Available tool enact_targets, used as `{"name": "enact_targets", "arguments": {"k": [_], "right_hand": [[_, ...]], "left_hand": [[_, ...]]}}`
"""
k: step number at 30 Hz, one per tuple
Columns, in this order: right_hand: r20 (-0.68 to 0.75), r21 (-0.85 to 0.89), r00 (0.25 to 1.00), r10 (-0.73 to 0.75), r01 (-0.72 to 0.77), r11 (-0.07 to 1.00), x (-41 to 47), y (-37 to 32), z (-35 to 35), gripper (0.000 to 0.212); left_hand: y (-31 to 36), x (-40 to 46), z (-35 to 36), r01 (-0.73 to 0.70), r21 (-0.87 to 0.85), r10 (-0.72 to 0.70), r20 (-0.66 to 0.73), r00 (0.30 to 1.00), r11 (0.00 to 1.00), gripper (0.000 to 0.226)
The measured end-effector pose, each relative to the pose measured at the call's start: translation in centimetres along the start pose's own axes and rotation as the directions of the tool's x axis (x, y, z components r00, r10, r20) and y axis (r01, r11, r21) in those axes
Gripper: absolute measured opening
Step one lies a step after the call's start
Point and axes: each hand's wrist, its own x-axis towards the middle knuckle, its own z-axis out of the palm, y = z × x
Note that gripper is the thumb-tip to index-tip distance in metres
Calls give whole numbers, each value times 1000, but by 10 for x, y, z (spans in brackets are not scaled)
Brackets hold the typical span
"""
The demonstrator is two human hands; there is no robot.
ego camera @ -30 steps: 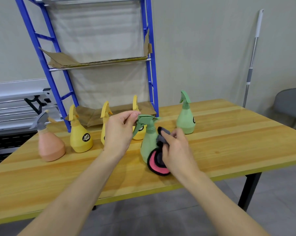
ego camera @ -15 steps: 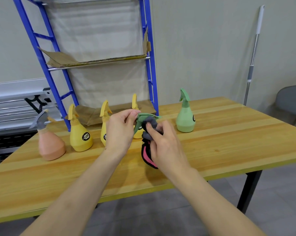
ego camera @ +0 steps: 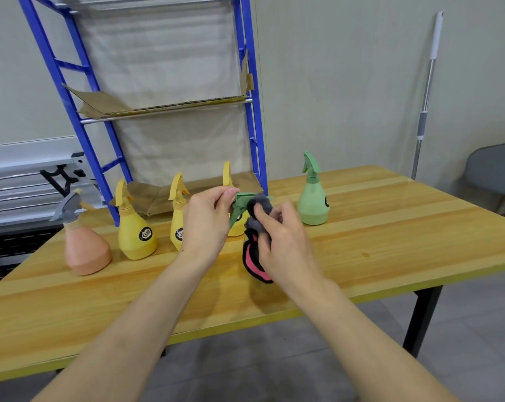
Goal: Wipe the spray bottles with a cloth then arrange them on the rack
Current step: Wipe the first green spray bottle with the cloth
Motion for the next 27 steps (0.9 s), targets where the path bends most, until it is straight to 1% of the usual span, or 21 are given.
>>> {"name": "enact_targets", "arguments": {"k": [4, 7, 9, 11, 13, 14, 18, 21, 23, 25, 27], "right_hand": [[98, -25, 986, 136, -135, 991, -18, 17, 3, 44], [97, 17, 978, 185, -187, 982, -26, 22, -1, 45], [38, 68, 985, 166, -169, 983, -23, 16, -6, 44], [-20, 114, 994, 111, -108, 988, -15, 8, -9, 44], [-51, 114, 997, 54, -48, 992, -4, 4, -8, 44], [-44, 102, 998, 46, -41, 994, -1, 4, -6, 44], [63, 92, 994, 84, -90, 992, -11, 11, 5, 47], [107, 85, 987, 119, -129, 988, -25, 21, 10, 48], [97, 75, 985, 146, -153, 985, -30, 24, 9, 47], [55, 91, 986, 157, -162, 983, -31, 21, 5, 45], [-7, 126, 992, 128, -126, 984, -27, 14, 2, 44]], "left_hand": [[0, 0, -1, -19, 35, 20, -8, 1000, 999, 25], [0, -3, 0, -25, 31, 26, -16, 1000, 999, 24], [-2, -4, 1, -3, -8, 3, -41, 999, 1000, 20], [-2, -4, 2, 48, -70, -53, -62, 997, 996, 13], [-2, -3, 3, 69, -90, -75, -60, 995, 994, 12], [-3, -3, 3, 66, -93, -71, -52, 996, 993, 12], [-4, -3, 2, 45, -91, -48, -31, 998, 995, 9], [-5, -3, 3, 17, -51, -19, -29, 999, 999, 6], [-6, -4, 5, -10, -17, 9, -28, 1000, 1000, 6], [-8, -4, 6, -36, -2, 36, -34, 999, 999, 9], [-11, -3, 7, -37, -27, 36, -42, 998, 999, 11]]}}
